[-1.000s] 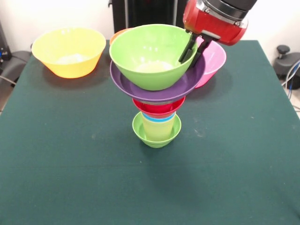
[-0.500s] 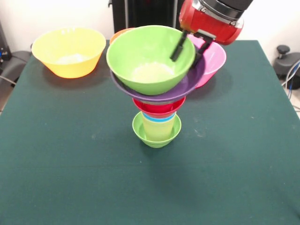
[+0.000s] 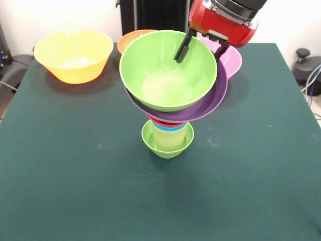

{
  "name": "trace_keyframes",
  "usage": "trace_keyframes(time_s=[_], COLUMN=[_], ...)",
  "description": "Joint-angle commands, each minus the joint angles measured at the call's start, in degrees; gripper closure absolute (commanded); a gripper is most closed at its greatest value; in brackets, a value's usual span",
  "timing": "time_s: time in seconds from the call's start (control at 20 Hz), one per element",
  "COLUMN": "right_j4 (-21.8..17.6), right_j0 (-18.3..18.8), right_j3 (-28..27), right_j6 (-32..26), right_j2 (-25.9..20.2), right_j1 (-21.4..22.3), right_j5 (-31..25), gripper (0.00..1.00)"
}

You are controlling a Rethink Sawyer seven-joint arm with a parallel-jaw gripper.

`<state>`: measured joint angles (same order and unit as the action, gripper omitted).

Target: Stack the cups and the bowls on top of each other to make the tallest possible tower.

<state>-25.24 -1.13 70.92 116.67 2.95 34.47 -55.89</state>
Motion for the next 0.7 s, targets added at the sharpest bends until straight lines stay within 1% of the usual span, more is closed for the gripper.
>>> trace_keyframes(time_s=[0.05, 0.7], right_j4=[1.8, 2.6], right_j0=[-1.4, -1.3], right_j3=[2.2, 2.7], right_j6=[5.6, 5.6], right_j2=[-2.8, -2.0], right_j1=[-1.1, -1.2], right_j5=[1.6, 2.3], gripper=[0.00, 0.00])
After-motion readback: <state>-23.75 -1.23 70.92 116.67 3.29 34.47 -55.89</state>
